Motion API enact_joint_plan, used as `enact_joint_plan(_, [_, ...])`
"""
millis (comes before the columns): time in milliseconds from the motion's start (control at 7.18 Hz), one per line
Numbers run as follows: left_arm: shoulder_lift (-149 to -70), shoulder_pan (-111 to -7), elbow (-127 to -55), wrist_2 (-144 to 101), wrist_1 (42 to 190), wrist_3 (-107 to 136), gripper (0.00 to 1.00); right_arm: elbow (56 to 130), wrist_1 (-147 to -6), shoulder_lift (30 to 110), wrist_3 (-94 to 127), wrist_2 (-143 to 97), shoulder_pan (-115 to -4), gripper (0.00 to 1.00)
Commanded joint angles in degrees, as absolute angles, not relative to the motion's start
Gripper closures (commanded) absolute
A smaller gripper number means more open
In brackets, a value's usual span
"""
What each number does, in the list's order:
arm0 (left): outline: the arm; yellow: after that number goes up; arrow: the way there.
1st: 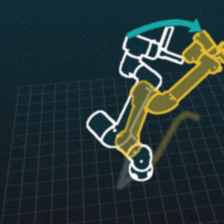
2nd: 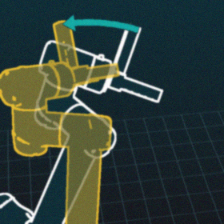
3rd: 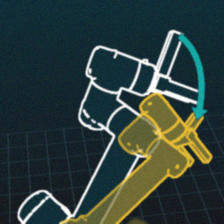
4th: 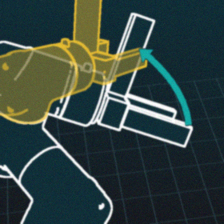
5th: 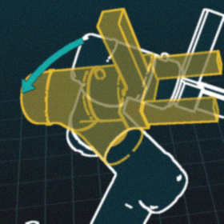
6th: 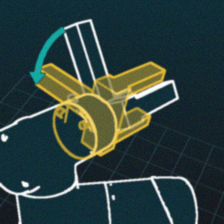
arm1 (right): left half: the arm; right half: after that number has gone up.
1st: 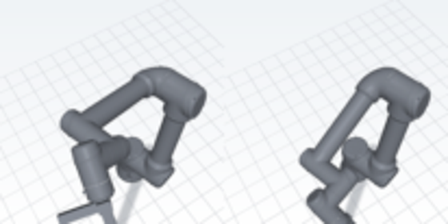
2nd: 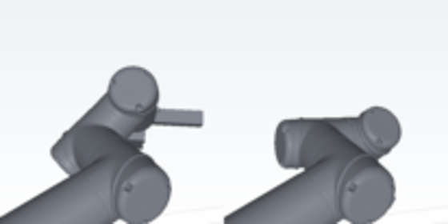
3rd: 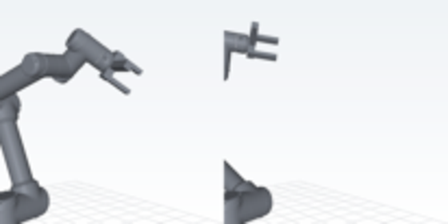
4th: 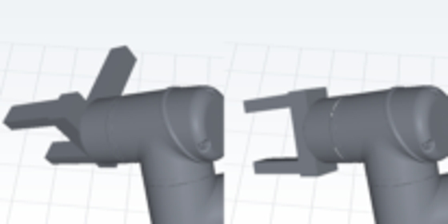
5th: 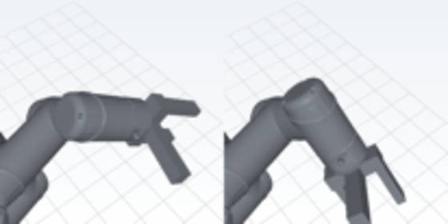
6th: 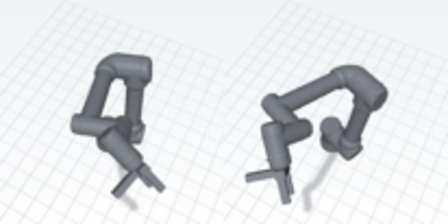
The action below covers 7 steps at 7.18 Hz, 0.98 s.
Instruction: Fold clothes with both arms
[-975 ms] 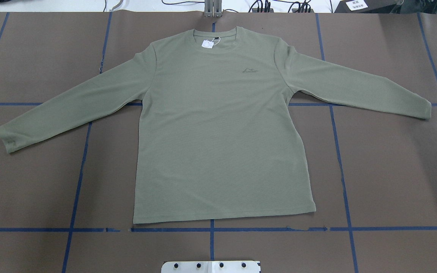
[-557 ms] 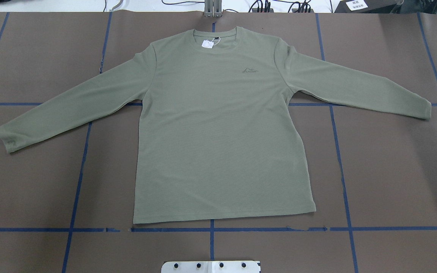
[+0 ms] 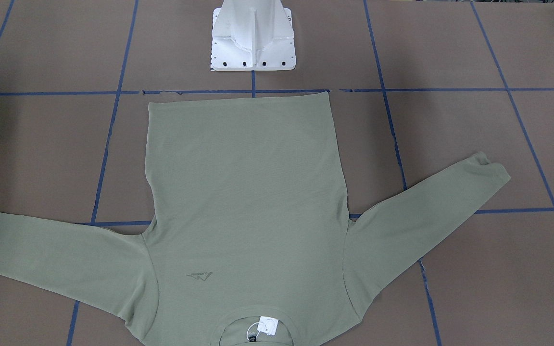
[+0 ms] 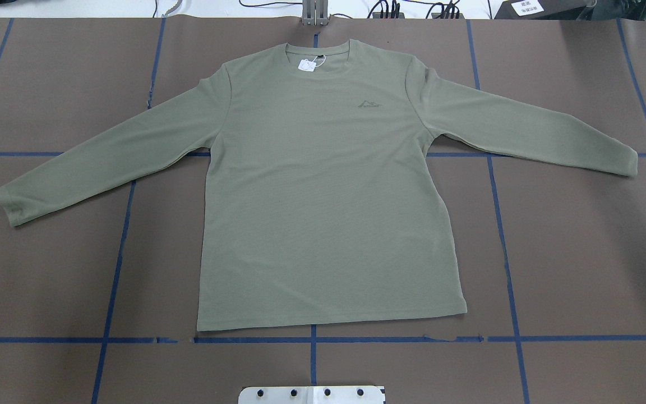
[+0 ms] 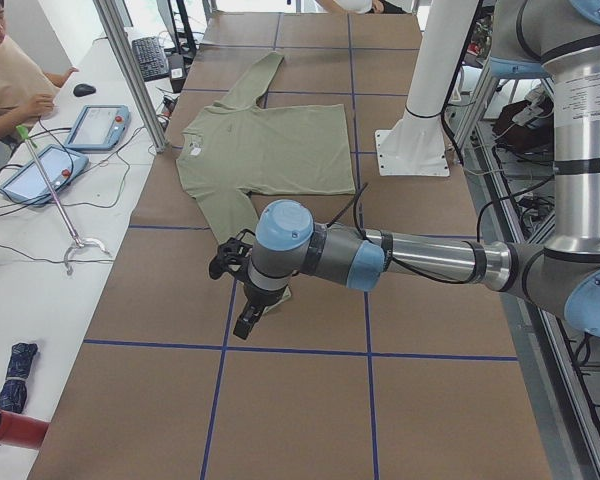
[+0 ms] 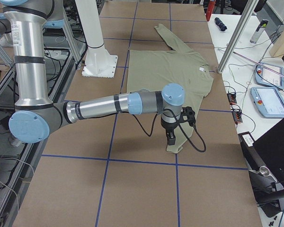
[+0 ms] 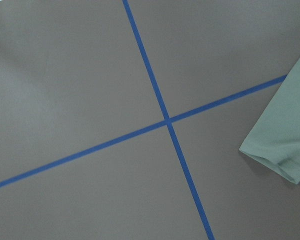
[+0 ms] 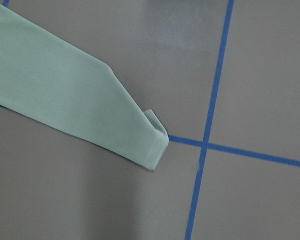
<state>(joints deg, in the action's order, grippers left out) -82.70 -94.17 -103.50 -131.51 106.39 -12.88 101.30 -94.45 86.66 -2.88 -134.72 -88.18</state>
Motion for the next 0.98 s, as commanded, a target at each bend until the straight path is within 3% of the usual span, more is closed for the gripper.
enact_joint_plan(0, [-83.58, -94.22, -102.39, -131.66, 117.92, -3.95, 0.0, 98.63, -86.17, 84.9, -1.94, -135.78, -88.16, 0.0])
enact_joint_plan(418, [-83.67, -94.22, -103.01, -131.84, 118.04, -0.53, 0.0, 81.71, -54.98, 84.03, 14.06, -136.23, -84.14, 0.0])
enact_joint_plan(557, [-83.67, -94.22, -102.92, -131.84, 118.04, -0.53, 0.0, 75.73, -44.66, 82.11, 21.72, -134.66, -79.76, 0.08])
enact_joint_plan(836, [-83.5, -94.22, -102.4, -131.84, 119.95, -0.44, 0.0, 68.75, -40.08, 79.72, 23.2, -133.07, -76.83, 0.23])
